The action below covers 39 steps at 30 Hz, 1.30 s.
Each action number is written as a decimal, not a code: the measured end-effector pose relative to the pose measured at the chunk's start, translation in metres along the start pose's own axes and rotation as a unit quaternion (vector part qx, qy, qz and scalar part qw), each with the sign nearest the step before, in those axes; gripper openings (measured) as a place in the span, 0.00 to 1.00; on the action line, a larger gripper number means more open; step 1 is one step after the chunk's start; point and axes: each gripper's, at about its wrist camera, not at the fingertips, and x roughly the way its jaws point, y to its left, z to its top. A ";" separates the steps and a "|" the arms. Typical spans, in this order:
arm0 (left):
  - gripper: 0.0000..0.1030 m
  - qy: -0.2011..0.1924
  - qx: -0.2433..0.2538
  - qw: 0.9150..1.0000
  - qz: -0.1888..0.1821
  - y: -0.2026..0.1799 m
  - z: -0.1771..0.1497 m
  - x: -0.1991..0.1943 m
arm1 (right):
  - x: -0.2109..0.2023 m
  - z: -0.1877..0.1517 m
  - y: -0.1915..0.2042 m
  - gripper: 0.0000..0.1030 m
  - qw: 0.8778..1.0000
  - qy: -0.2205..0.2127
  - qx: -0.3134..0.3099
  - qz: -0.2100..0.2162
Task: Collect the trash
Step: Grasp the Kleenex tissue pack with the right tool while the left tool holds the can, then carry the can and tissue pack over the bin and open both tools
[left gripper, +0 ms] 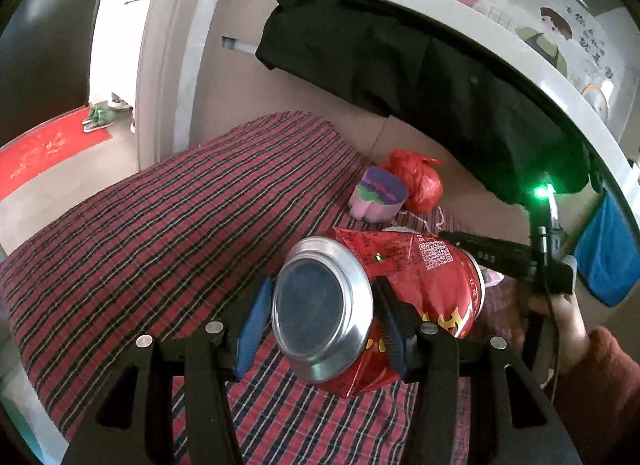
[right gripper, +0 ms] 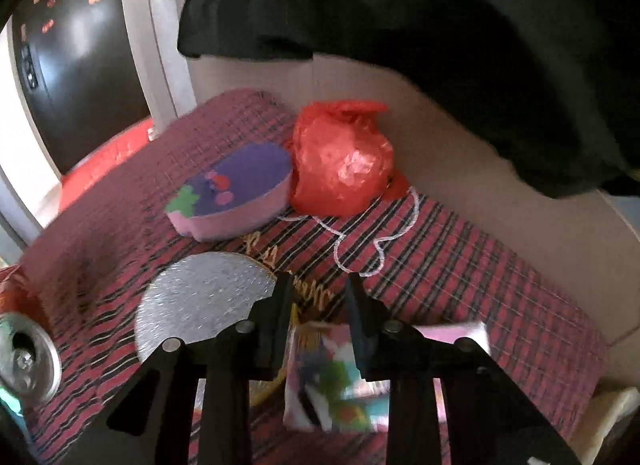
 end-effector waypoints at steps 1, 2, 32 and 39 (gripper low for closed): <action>0.51 0.001 0.000 1.000 -0.001 0.001 0.000 0.001 | 0.004 -0.001 0.000 0.24 1.000 0.011 0.000 0.002; 0.51 0.001 0.000 1.000 -0.002 0.001 0.000 0.001 | 0.006 -0.004 0.000 0.24 1.000 0.021 0.000 0.010; 0.51 0.000 0.023 1.000 -0.007 -0.028 -0.004 -0.002 | -0.048 -0.077 -0.077 0.51 0.989 -0.021 0.147 0.021; 0.51 0.006 0.038 0.999 -0.003 -0.037 -0.006 0.005 | -0.034 -0.072 -0.046 0.52 0.997 0.012 0.068 -0.046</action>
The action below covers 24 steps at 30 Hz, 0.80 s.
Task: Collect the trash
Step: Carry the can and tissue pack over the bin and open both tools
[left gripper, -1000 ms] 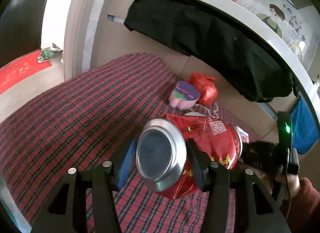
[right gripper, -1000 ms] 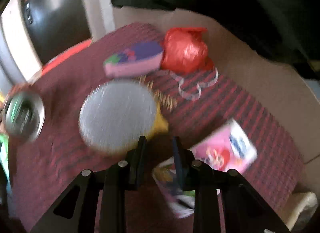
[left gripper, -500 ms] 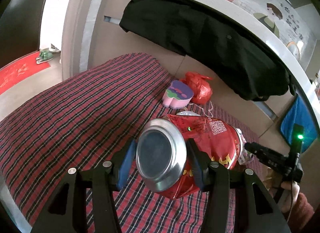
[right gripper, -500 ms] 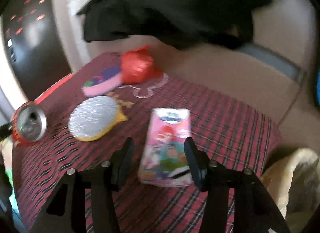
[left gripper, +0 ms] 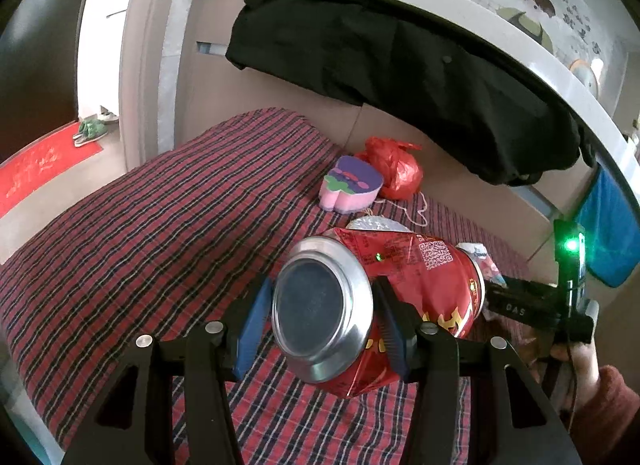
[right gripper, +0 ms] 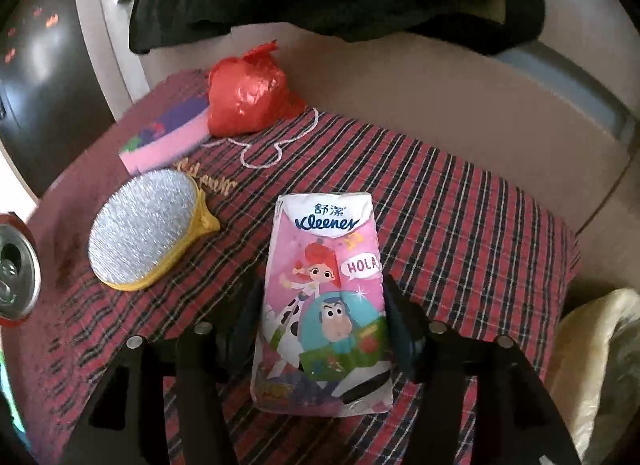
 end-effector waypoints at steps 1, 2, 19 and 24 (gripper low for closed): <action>0.51 0.000 0.002 1.000 0.000 -0.002 0.000 0.001 | -0.002 -0.001 0.000 0.48 1.000 -0.001 -0.001 -0.002; 0.51 0.000 0.007 1.000 0.001 -0.006 0.000 0.001 | -0.006 -0.002 -0.001 0.48 1.000 -0.004 0.002 -0.001; 0.51 -0.055 0.107 0.993 -0.023 -0.121 0.010 -0.024 | -0.157 -0.028 -0.057 0.44 0.990 -0.139 0.034 0.008; 0.51 -0.080 0.137 0.987 -0.039 -0.174 0.012 -0.034 | -0.196 -0.040 -0.081 0.44 0.984 -0.174 0.034 -0.019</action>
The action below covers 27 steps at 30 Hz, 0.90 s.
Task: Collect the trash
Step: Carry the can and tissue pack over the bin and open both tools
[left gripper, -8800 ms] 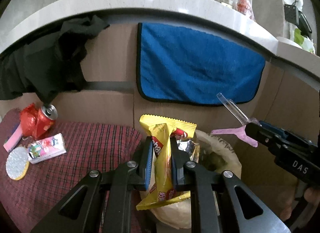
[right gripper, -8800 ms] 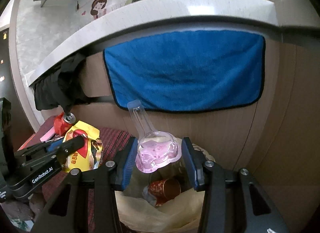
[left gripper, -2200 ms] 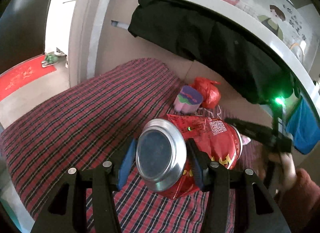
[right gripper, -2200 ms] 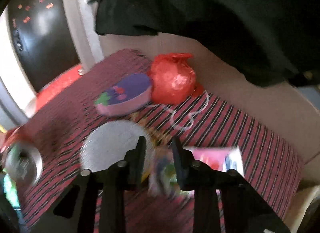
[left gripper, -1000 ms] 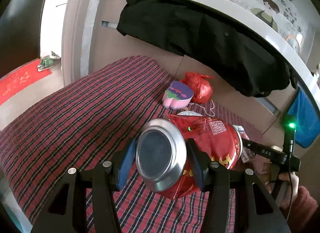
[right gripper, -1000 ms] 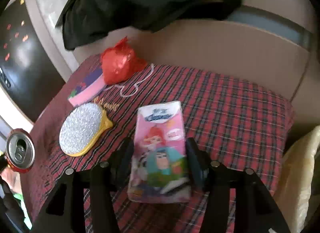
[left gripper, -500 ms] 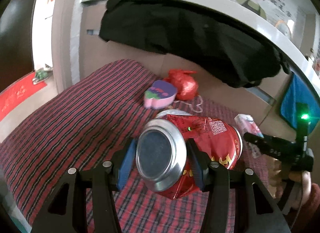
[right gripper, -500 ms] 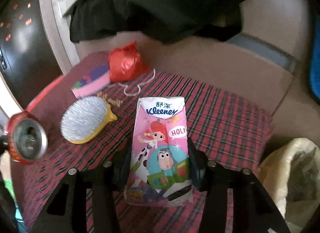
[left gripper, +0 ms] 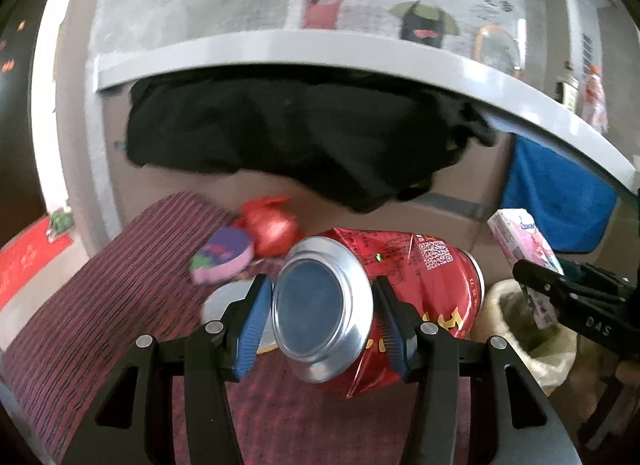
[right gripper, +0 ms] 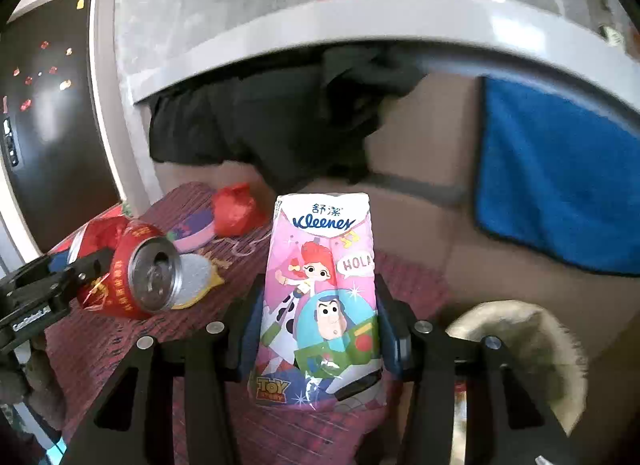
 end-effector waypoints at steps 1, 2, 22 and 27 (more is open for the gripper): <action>0.51 -0.002 0.005 1.000 -0.003 -0.008 0.002 0.000 | -0.009 0.000 -0.007 0.44 1.000 -0.008 -0.002 -0.009; 0.51 -0.006 0.011 1.000 -0.011 -0.023 0.005 0.000 | -0.017 0.000 -0.012 0.44 1.000 -0.015 -0.004 -0.017; 0.51 -0.033 0.087 0.992 -0.080 -0.196 0.005 0.000 | -0.110 -0.035 -0.150 0.44 0.988 -0.074 0.062 -0.120; 0.51 -0.029 0.096 0.992 -0.082 -0.210 0.000 0.009 | -0.111 -0.040 -0.165 0.45 0.986 -0.077 0.074 -0.125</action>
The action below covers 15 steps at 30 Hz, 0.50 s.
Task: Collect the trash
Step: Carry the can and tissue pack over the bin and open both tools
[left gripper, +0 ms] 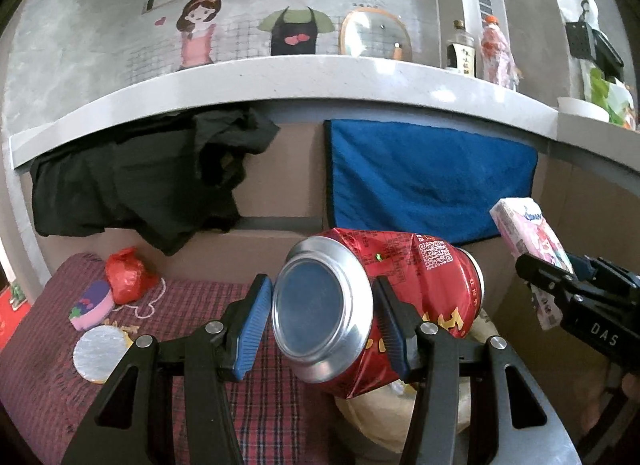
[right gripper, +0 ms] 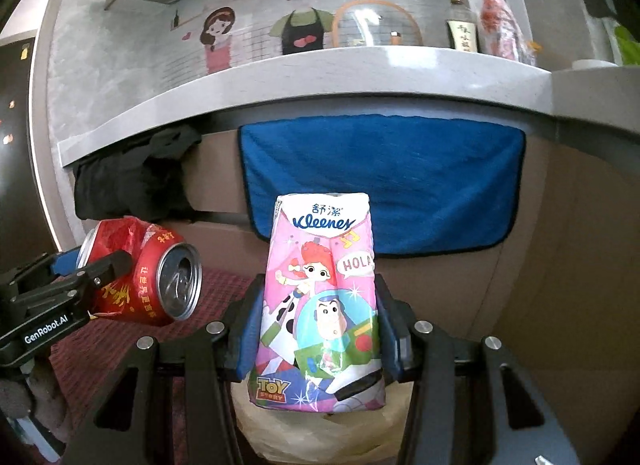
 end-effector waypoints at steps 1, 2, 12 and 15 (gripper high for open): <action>0.51 0.002 0.000 1.000 -0.001 -0.001 -0.001 0.003 | 0.001 -0.001 -0.003 0.45 1.000 0.000 0.002 -0.001; 0.51 0.003 0.001 1.000 -0.002 -0.003 -0.001 0.005 | 0.001 -0.002 -0.005 0.45 1.000 0.000 0.003 -0.002; 0.51 0.020 -0.005 1.000 -0.009 -0.011 -0.009 0.032 | 0.015 -0.013 -0.011 0.45 1.000 0.012 0.001 -0.009; 0.51 0.027 -0.008 1.000 -0.012 -0.012 -0.013 0.041 | 0.021 -0.015 -0.014 0.45 1.000 0.017 0.002 -0.011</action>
